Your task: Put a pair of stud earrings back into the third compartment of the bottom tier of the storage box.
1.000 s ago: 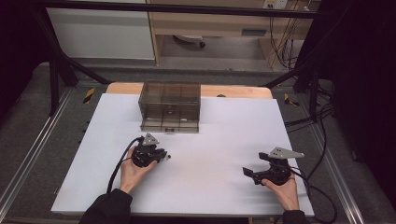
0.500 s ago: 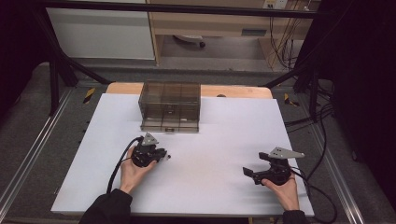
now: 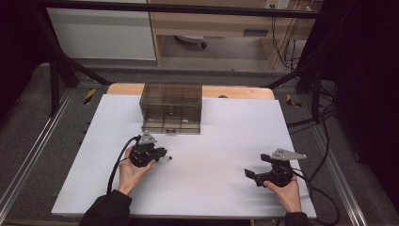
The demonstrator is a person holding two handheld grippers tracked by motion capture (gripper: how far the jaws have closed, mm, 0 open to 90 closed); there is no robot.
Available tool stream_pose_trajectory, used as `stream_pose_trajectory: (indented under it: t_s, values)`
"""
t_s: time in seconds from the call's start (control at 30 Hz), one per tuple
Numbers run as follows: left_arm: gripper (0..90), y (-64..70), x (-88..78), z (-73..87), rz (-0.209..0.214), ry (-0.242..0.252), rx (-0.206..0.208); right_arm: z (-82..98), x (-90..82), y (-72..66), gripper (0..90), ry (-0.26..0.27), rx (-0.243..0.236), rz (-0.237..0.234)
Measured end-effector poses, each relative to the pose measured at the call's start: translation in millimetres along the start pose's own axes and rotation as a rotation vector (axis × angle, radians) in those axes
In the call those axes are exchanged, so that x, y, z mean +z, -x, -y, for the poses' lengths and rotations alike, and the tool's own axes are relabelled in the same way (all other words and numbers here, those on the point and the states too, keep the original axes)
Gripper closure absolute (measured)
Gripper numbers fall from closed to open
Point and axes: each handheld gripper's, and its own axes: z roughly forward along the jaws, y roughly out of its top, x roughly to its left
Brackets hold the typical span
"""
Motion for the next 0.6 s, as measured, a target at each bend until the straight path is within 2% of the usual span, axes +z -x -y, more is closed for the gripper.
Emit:
stream_pose_trajectory:
  t_s: [0.17,0.33,0.6]
  values:
    - [82.5,0.8,-3.9,-5.3,0.002,0.000,-0.010,0.0,-0.3,0.0,1.1,0.001,-0.001,0.002]
    - [82.5,1.9,-7.1,-11.2,-0.002,0.002,-0.002,0.0,-0.1,0.0,1.1,-0.001,0.000,0.002]
    - [82.5,3.1,-3.1,-22.9,-0.002,-0.001,0.005,0.1,0.5,0.1,1.1,-0.006,0.000,0.002]
